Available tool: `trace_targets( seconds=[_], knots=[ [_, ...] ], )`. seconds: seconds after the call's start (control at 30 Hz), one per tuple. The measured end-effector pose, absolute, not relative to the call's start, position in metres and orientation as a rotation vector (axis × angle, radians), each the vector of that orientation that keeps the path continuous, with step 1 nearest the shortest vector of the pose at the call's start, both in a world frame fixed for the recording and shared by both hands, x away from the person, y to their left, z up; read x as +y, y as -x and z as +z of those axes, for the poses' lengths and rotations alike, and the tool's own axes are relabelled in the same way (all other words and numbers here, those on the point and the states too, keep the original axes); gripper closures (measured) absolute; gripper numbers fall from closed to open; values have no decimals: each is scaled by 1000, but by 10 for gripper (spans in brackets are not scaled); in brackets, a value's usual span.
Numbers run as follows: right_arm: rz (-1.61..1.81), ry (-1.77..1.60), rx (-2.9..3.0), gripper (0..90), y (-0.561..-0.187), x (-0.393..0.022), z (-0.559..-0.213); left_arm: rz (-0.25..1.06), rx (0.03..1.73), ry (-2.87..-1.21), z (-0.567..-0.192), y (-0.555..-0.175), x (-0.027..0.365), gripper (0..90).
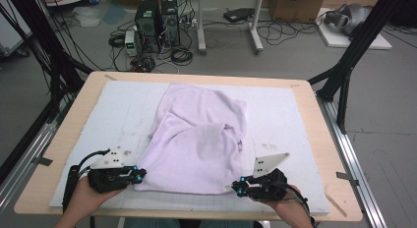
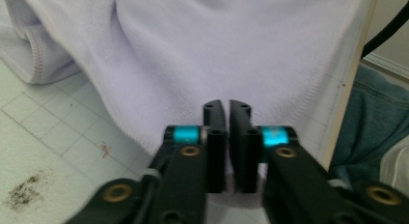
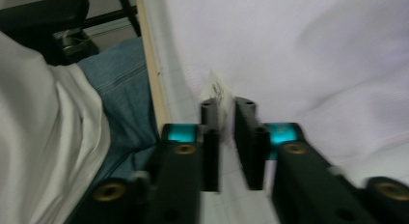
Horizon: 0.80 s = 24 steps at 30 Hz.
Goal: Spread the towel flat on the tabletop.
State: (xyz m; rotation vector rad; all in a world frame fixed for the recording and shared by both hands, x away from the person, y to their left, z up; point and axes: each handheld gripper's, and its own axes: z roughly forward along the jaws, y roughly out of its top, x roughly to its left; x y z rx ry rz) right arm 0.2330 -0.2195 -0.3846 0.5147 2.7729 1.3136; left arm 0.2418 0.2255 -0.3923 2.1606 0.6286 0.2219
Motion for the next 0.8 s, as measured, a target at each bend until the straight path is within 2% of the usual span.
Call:
trace_targets(
  seconds=[0.1, 0.23, 0.47, 0.57, 0.63, 0.7, 0.8],
  knots=[
    [1265, -522, 2720, 676, -244, -219, -377, 228, 634, -2143, -392, -253, 222, 633],
    [1174, -534, 2694, 628, -273, -208, -390, 232, 634, -2144, -403, -275, 209, 626],
    [1026, -606, 2748, 618, -317, -194, -425, 245, 686, -2289, -434, -306, 197, 608],
    [994, -623, 2789, 685, -320, -191, -433, 251, 690, -2274, -437, -305, 199, 655],
    [1022, -625, 2792, 783, -319, -193, -434, 265, 688, -2278, -437, -303, 197, 784],
    [1075, -649, 2783, 854, -316, -195, -436, 270, 673, -2292, -436, -301, 195, 857],
    [1120, -662, 2779, 869, -313, -200, -438, 266, 673, -2294, -434, -296, 195, 873]
  ],
)
